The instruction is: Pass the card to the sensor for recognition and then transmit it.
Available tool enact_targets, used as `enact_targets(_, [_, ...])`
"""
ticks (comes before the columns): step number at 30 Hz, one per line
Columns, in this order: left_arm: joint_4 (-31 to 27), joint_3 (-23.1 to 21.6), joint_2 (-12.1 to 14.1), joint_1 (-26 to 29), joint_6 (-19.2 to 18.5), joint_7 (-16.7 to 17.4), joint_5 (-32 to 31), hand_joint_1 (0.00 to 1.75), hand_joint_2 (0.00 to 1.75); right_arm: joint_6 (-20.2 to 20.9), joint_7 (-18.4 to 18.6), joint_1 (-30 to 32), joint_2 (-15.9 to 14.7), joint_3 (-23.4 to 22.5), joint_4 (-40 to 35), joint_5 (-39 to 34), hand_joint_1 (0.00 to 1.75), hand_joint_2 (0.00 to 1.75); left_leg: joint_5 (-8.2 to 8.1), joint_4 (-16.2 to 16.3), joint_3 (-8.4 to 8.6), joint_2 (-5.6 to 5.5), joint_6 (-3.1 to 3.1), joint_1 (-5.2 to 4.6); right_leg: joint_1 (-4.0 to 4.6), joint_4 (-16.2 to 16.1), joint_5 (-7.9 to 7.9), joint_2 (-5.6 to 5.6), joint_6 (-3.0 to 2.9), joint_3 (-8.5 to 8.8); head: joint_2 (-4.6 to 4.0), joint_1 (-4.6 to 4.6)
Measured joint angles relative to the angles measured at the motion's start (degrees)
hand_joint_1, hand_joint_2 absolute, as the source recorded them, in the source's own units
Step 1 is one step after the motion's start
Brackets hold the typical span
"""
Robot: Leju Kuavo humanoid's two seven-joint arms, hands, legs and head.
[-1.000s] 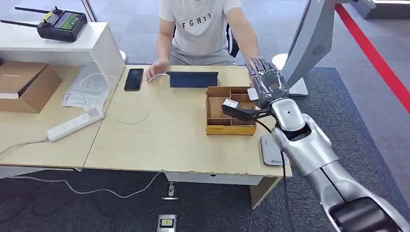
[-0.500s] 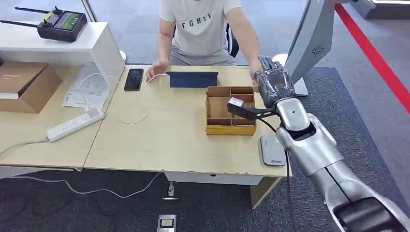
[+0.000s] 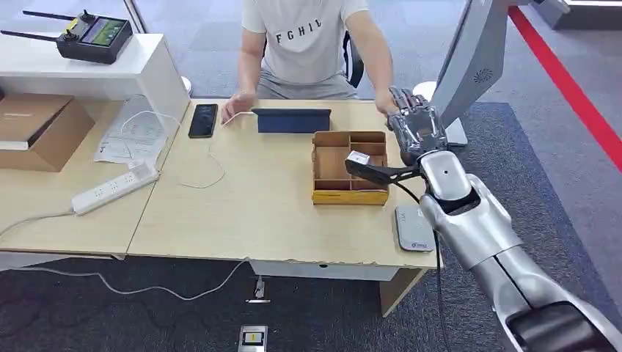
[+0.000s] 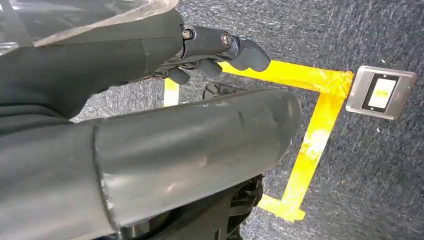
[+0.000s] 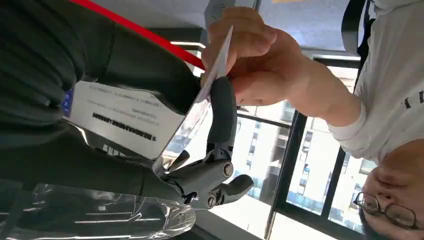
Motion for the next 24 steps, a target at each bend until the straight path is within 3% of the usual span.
enact_targets(13, [0.0,0.0,-0.07,0.25,0.55,0.02,0.51,0.0,0.0,0.13,-0.92,3.15,-0.09,-0.44,0.2,-0.92,1.75,1.75,0.0,0.0,0.0,0.0,0.0,0.0,0.0,0.0,0.0,0.0,0.0,-0.01,0.0,0.0])
enact_targets(24, [0.0,0.0,-0.07,0.35,1.01,0.28,0.55,0.0,0.0,1.57,-0.24,9.96,-2.8,-3.15,-4.39,-2.06,1.75,1.75,-0.01,0.01,-0.03,-0.01,0.0,0.0,0.0,0.0,0.0,0.0,0.0,-0.01,0.0,0.0])
